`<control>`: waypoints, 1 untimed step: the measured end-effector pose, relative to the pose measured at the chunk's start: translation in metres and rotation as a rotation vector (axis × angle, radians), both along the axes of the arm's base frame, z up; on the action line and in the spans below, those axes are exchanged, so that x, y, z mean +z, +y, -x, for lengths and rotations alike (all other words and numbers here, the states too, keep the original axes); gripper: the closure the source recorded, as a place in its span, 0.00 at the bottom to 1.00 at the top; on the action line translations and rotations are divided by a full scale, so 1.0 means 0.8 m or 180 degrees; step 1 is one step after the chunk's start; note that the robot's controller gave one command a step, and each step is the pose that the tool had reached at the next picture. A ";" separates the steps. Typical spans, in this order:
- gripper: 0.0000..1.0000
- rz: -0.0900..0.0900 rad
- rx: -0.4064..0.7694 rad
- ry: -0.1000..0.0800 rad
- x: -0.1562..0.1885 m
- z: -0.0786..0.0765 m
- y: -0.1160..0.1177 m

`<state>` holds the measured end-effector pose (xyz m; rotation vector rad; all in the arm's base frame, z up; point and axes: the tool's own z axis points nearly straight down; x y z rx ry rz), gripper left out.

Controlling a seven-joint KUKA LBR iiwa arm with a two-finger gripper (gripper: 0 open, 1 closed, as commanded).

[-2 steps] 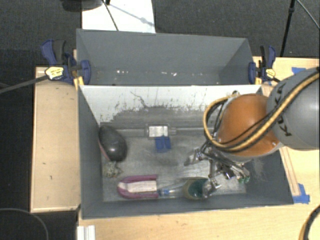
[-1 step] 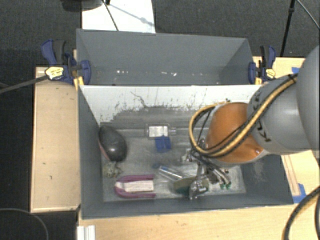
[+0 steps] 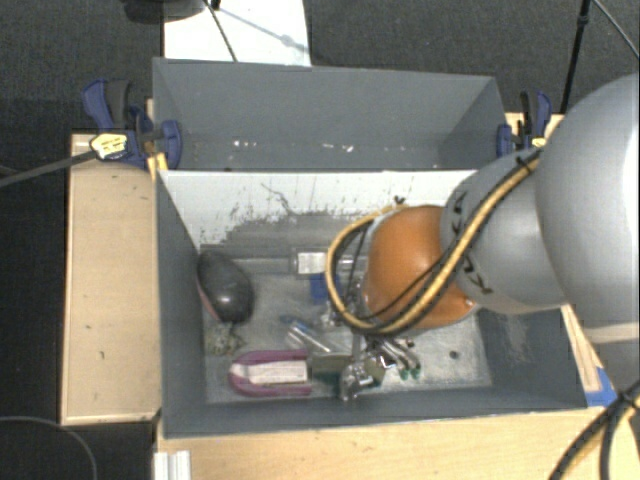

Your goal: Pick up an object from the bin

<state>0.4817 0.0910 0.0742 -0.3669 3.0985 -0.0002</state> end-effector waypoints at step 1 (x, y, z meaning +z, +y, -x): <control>1.00 0.0003 -0.0004 0.0005 0.000 0.000 -0.003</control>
Offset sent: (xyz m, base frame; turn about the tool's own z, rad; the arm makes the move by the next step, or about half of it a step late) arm 0.0000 0.0000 0.0000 0.0000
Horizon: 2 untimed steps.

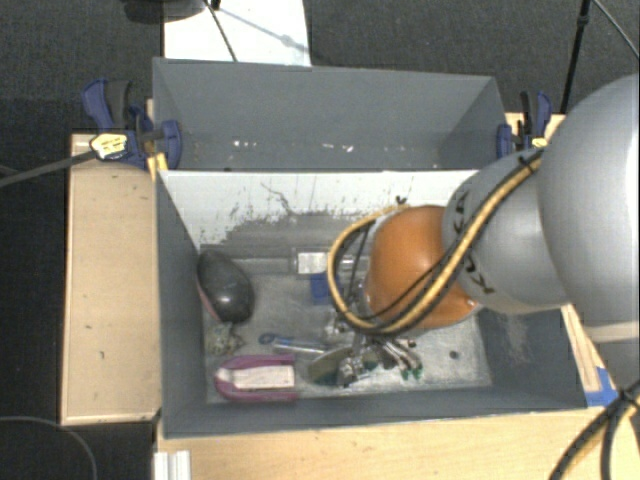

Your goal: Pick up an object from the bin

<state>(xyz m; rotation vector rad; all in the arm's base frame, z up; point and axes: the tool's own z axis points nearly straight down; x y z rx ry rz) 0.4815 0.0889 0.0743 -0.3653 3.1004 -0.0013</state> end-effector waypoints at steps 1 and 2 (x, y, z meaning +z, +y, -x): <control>1.00 0.0002 0.0010 0.0037 0.034 -0.002 0.000; 1.00 0.0001 0.0021 0.0039 0.104 -0.005 0.000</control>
Offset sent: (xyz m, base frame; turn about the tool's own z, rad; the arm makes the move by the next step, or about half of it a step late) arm 0.0000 0.0000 0.0251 0.0000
